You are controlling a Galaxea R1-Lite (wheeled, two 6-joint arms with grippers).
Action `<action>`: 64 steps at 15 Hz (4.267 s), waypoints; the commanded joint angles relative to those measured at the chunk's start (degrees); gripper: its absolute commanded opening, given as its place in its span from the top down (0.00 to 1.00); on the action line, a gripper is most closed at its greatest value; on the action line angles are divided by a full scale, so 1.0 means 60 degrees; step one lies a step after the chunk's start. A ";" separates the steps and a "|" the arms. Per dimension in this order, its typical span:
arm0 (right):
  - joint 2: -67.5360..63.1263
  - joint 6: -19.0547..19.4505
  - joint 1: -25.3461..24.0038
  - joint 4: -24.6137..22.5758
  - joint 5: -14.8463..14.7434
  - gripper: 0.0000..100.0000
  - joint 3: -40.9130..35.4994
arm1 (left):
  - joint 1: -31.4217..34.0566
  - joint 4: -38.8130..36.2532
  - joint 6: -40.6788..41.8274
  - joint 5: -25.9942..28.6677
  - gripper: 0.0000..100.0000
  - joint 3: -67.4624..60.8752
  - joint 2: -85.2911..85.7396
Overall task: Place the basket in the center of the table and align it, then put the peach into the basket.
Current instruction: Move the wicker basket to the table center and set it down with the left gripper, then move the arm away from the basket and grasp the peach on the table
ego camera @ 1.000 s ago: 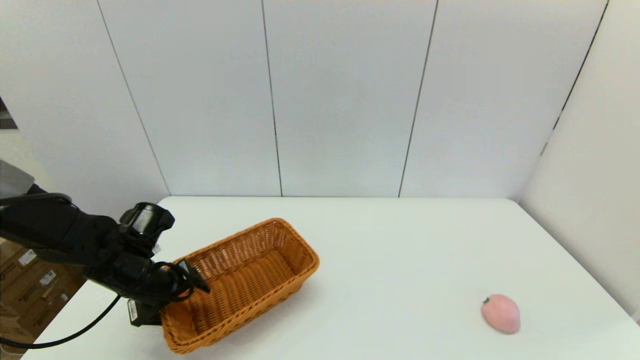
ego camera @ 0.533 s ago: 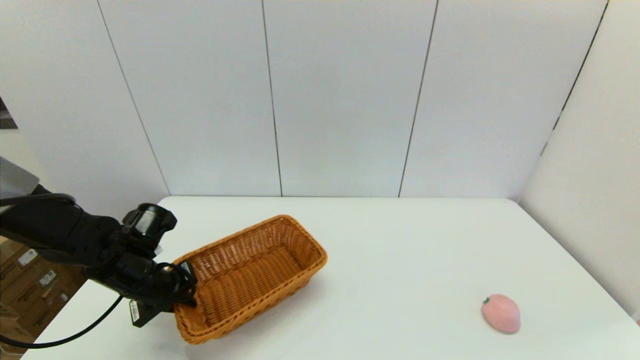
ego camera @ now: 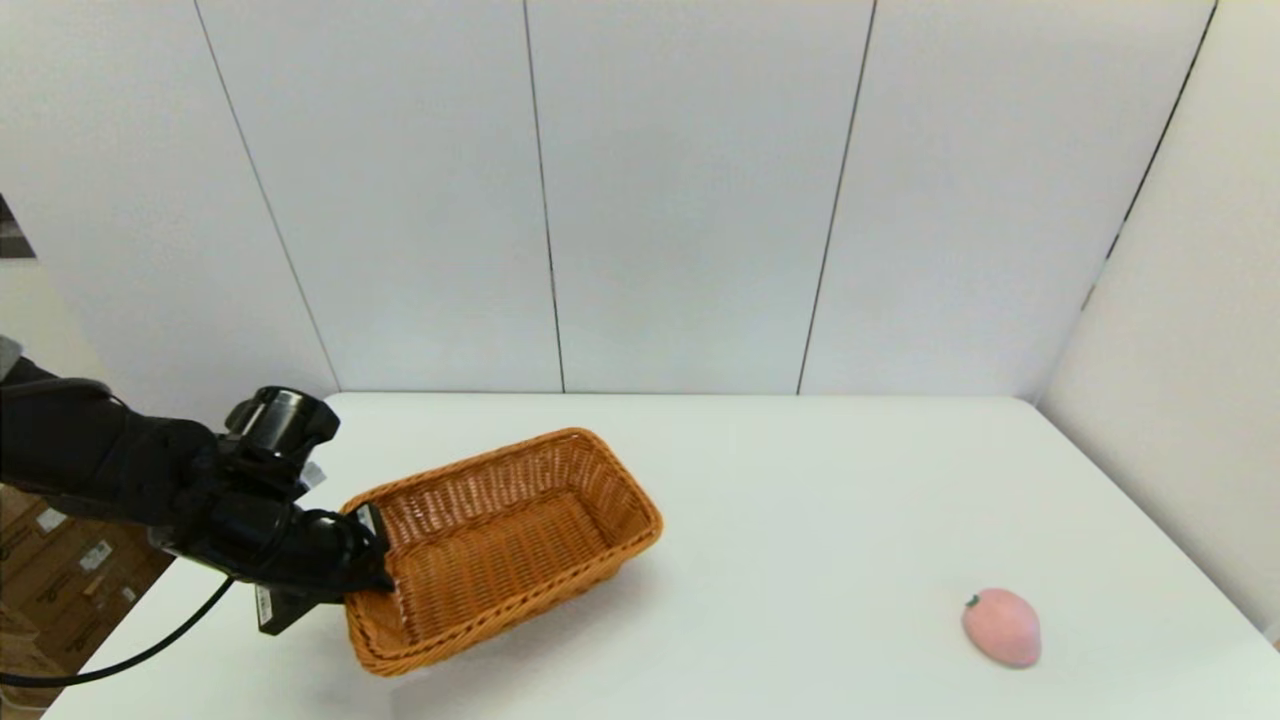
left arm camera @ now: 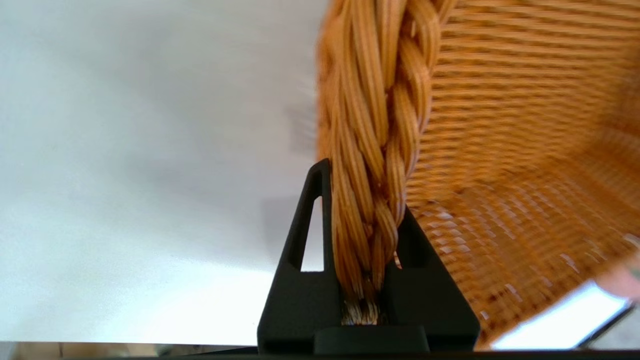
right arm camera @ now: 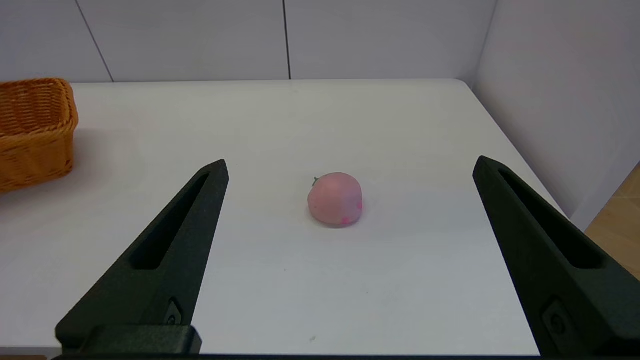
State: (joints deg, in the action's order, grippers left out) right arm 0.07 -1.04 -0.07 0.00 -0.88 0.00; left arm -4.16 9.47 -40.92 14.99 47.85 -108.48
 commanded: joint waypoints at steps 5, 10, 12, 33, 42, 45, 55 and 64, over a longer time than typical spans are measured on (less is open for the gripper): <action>0.0002 0.0026 -0.0002 0.0000 0.0000 0.00 0.0000 | -0.2061 -0.0026 0.0229 0.0445 1.00 0.1137 0.0722; 0.0002 0.0026 -0.0002 0.0000 0.0014 0.00 0.0000 | -0.3277 -0.0026 0.0243 0.1046 1.00 0.2118 -0.0669; 0.0002 0.0026 -0.0002 0.0000 0.0000 0.00 0.0000 | -0.3614 -0.0026 0.0258 0.1046 1.00 0.2396 -0.1109; 0.0002 0.0026 -0.0002 0.0000 0.0014 0.00 0.0000 | -0.3907 0.0018 0.1284 0.1031 1.00 0.1898 -0.1490; 0.0002 0.0026 -0.0002 0.0000 0.0014 0.00 0.0000 | -0.3907 -0.0026 0.1459 0.1031 1.00 0.1972 -0.1695; 0.0002 0.0026 -0.0002 0.0000 0.0000 0.00 0.0000 | -0.3907 -0.0011 0.1401 0.1031 1.00 0.1972 -0.1724; 0.0002 0.0026 -0.0002 0.0000 0.0014 0.00 0.0000 | -0.3877 -0.0011 0.1357 0.0929 0.00 0.2016 -0.1534; 0.0002 0.0026 -0.0002 0.0000 0.0014 0.00 0.0000 | -0.2779 0.1087 0.1489 -0.0214 0.00 0.1913 0.4443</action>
State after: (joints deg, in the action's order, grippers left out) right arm 0.07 -0.85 -0.07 0.00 -0.79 0.00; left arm -22.16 13.53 -32.09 19.07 59.42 -98.67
